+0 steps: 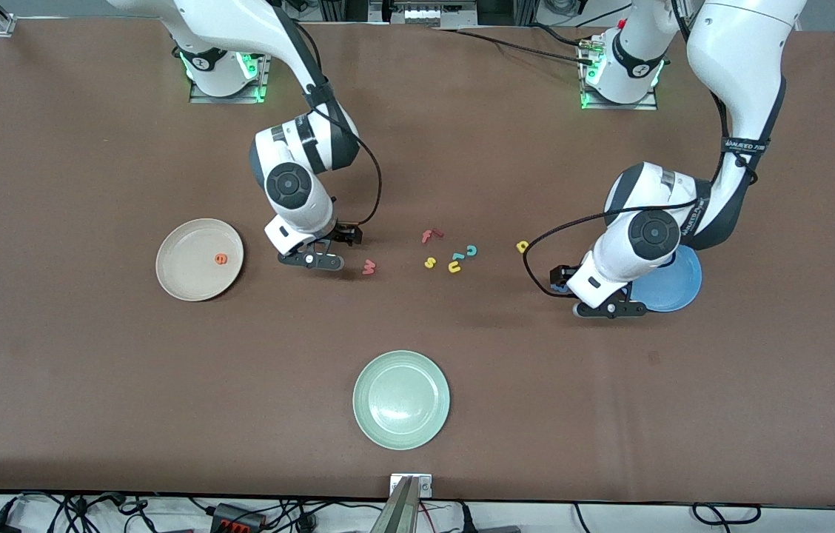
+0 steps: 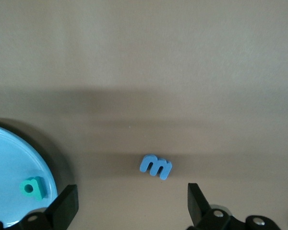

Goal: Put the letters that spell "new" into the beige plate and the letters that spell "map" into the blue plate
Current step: 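Grasp the green u with the right gripper while the left gripper grasps the blue m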

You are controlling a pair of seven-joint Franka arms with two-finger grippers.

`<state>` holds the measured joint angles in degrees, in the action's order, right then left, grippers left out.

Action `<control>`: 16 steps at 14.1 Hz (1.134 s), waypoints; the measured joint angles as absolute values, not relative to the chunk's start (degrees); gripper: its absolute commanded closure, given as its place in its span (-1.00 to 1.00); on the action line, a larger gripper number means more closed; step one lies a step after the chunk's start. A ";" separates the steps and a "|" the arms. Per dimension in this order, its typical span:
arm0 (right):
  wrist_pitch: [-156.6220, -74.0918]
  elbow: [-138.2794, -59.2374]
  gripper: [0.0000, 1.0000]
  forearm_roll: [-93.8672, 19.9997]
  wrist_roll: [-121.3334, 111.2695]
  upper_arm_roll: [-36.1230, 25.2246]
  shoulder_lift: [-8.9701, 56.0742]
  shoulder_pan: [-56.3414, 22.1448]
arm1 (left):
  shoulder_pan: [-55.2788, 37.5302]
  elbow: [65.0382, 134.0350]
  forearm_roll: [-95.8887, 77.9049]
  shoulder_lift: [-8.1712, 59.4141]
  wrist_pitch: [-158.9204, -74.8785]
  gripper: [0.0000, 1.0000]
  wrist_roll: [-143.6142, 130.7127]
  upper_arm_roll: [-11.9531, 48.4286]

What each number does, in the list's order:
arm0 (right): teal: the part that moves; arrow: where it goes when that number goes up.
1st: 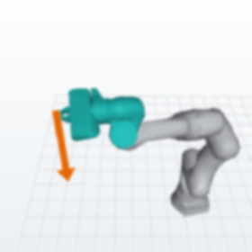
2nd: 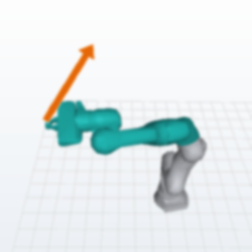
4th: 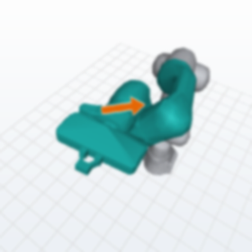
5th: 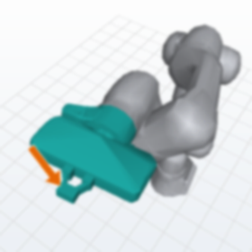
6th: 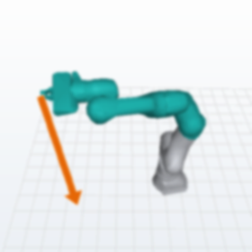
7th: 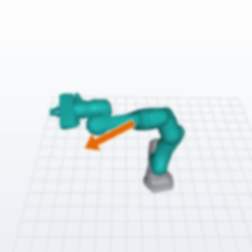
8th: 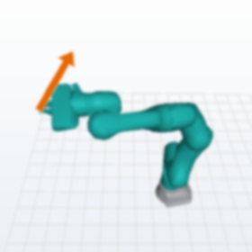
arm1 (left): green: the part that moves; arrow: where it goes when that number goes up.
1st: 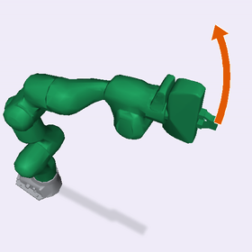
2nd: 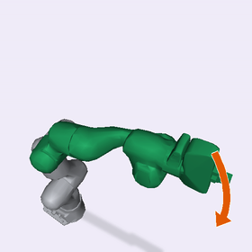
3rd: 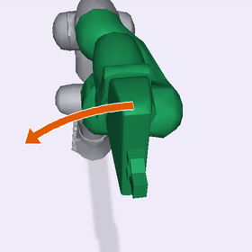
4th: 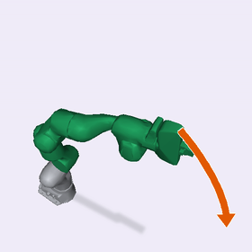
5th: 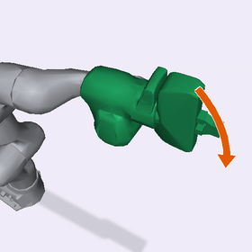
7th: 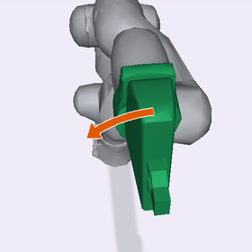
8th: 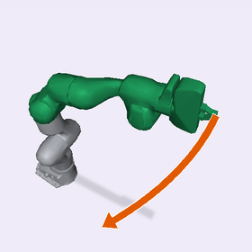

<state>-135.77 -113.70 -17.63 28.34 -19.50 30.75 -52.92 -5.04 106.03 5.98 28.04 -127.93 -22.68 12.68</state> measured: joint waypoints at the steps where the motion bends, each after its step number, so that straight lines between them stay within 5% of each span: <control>1: -136.71 -114.48 -0.81 -17.64 29.23 -19.50 31.05 -53.65 | -4.98 104.34 5.98 28.36 -126.49 -1.00 -22.88 12.68; 5: -137.19 -114.96 -0.64 -17.67 31.03 -19.52 31.31 -54.95 | -4.87 98.00 5.31 29.67 -120.86 -1.00 -28.50 12.67; 10: -137.85 -115.17 -0.52 -17.67 31.06 -19.55 32.80 -55.47 | -6.39 98.67 4.98 32.54 -120.41 -1.00 -55.38 12.92; 14: -138.34 -115.15 0.01 -17.69 31.08 -19.56 33.06 -56.15 | -6.72 100.37 4.97 34.47 -122.09 -1.00 -72.37 12.91; 16: -138.25 -115.17 0.04 -17.69 31.10 -19.73 32.78 -56.34 | -6.62 103.23 4.96 34.50 -127.50 -1.00 -77.17 12.89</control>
